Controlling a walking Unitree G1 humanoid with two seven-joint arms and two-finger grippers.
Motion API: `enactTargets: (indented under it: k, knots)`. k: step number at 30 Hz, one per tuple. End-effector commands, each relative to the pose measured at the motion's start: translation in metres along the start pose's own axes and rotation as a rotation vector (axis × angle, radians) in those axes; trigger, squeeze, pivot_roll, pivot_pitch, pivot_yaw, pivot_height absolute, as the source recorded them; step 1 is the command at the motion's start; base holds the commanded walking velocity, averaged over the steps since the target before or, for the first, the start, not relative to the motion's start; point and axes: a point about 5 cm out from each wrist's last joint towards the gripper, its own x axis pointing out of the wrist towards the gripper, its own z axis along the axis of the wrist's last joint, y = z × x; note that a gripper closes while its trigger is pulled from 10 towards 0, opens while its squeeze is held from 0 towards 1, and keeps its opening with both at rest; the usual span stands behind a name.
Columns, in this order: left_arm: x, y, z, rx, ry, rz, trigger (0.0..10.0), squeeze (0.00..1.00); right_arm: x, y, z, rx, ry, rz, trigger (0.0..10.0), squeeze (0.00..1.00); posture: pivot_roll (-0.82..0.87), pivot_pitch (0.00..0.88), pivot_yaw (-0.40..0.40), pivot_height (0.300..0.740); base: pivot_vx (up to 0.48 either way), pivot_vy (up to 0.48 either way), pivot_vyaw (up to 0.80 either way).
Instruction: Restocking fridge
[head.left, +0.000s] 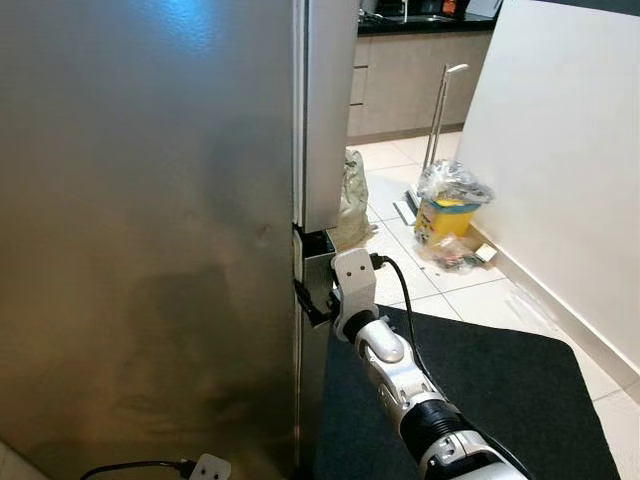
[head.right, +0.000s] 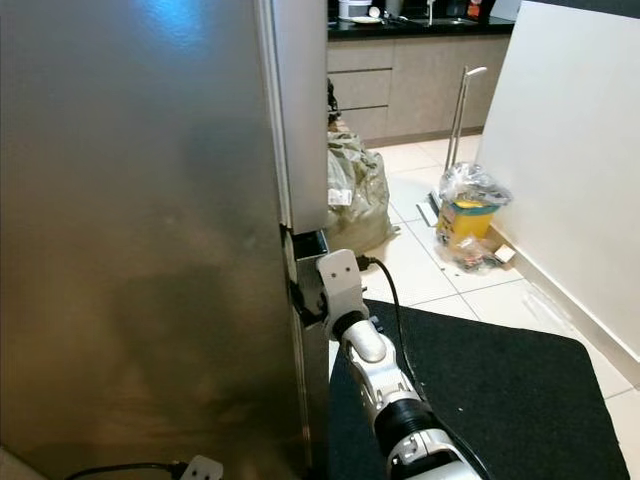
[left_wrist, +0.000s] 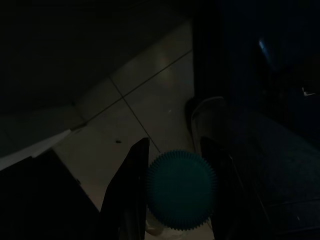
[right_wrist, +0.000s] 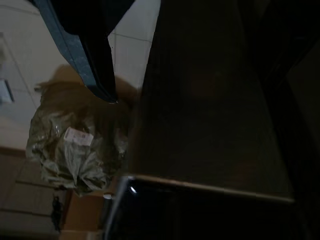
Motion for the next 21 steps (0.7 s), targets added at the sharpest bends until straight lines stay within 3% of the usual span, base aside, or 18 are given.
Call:
enactTargets:
  k: [1, 21]
  knots:
    - [-0.001, -0.007, -0.011, 0.011, 0.043, -0.023, 10.0, 0.0, -0.003, -0.018, -0.011, -0.019, 0.106, -0.082, 10.0, 0.0, -0.08, 0.0, -0.041, 0.74, 0.0, 0.0, 0.0]
    - [-0.001, -0.007, -0.011, 0.024, 0.045, -0.027, 10.0, 0.0, -0.008, -0.001, -0.022, -0.01, 0.178, 0.065, 10.0, 0.0, -0.08, 0.0, -0.041, 0.74, 0.0, 0.0, 0.0]
